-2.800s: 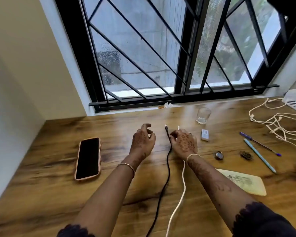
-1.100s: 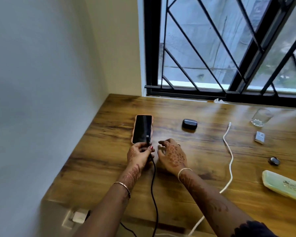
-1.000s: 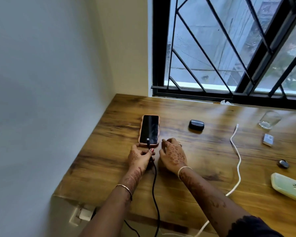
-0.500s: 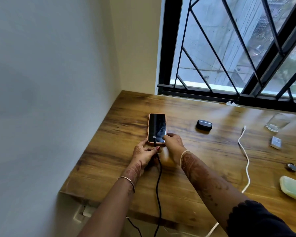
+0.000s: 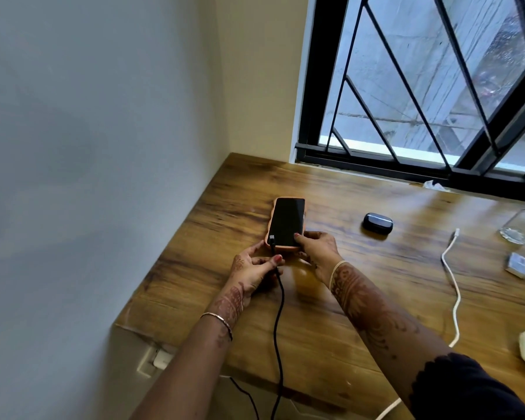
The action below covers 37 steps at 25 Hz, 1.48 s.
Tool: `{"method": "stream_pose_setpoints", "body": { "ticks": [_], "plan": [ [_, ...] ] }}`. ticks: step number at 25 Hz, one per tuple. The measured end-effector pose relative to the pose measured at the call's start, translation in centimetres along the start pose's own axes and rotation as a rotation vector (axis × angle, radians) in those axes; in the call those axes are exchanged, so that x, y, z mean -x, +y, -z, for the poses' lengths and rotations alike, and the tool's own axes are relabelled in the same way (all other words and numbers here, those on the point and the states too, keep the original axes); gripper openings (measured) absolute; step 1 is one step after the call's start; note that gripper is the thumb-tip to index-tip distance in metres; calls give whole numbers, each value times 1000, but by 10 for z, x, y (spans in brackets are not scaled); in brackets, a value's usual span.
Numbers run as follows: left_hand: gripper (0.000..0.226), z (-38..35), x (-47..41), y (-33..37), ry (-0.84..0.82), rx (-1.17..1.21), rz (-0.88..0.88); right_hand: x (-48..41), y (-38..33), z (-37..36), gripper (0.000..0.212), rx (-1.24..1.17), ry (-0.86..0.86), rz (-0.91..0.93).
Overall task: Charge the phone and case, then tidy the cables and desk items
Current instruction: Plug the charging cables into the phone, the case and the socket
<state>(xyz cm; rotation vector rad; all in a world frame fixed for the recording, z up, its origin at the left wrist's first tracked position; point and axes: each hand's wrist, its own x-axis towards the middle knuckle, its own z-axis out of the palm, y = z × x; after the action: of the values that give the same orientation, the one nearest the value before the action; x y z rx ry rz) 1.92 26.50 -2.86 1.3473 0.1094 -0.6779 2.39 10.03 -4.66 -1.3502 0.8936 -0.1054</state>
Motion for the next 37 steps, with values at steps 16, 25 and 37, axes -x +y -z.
{"method": "stream_pose_setpoints", "body": {
  "ticks": [16, 25, 37],
  "plan": [
    [20, -10, -1, -10, -24, -112, 128, 2, 11, 9, 39, -124, -74, 32],
    [14, -13, -7, -8, 33, -77, 143, 2, 13, 9, 29, -131, -94, 62],
    [8, -17, -9, -4, 64, -43, 173, 5, 12, 9, 26, -133, -81, 70]
  ]
}}
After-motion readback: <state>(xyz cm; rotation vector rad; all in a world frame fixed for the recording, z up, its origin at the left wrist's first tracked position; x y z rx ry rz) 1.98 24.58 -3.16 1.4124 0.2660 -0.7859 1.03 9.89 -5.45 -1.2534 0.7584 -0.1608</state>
